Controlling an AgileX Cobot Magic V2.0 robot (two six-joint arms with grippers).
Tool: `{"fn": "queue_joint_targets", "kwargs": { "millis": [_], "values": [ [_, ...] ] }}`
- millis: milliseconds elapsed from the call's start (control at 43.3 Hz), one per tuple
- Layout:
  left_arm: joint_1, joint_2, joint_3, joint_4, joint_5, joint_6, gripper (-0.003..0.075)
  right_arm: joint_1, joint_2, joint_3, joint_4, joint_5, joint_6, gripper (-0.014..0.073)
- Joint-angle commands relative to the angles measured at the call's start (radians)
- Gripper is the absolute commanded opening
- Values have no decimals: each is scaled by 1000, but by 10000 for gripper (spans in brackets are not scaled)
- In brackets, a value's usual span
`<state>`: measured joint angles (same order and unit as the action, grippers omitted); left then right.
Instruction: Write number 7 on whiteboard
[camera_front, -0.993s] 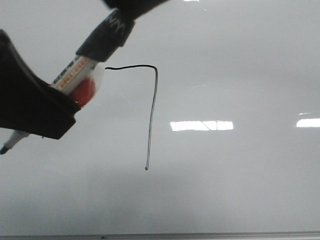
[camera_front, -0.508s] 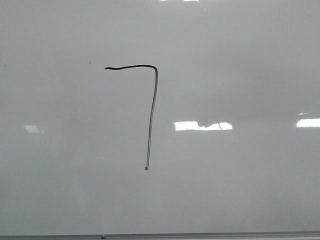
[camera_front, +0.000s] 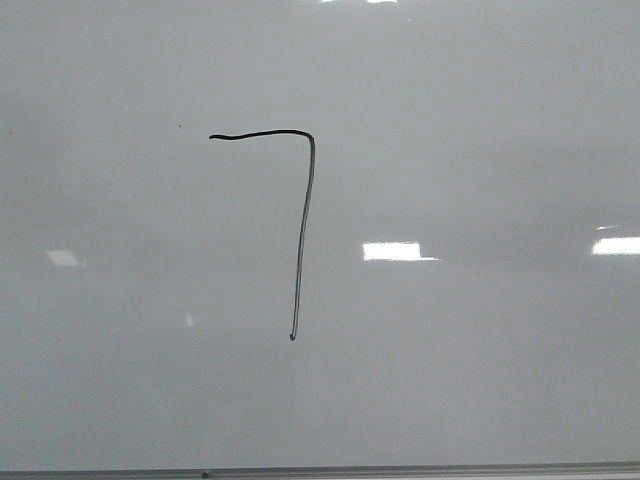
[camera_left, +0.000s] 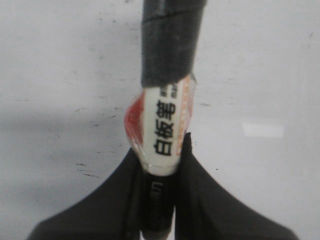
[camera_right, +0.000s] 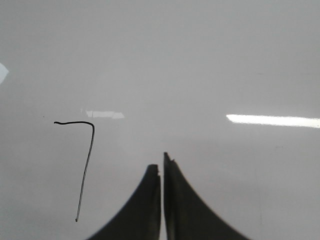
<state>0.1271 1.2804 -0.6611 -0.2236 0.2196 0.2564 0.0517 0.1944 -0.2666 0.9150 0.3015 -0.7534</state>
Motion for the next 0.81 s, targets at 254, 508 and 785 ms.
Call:
{"fn": "queue_joint_targets", "kwargs": {
  "millis": [254,508,785],
  "values": [
    [3,140,-26,-41,-203,-7,-20,-5,7,-26,27,-48,0,-70],
    [-12,184,-39,-43,-220,-7,2,-5,7,-26,27,-44,-1,-70],
    [-12,184,-39,-43,-204,-7,236,-5,7,-26,27,-39,-1,-70]
  ]
}}
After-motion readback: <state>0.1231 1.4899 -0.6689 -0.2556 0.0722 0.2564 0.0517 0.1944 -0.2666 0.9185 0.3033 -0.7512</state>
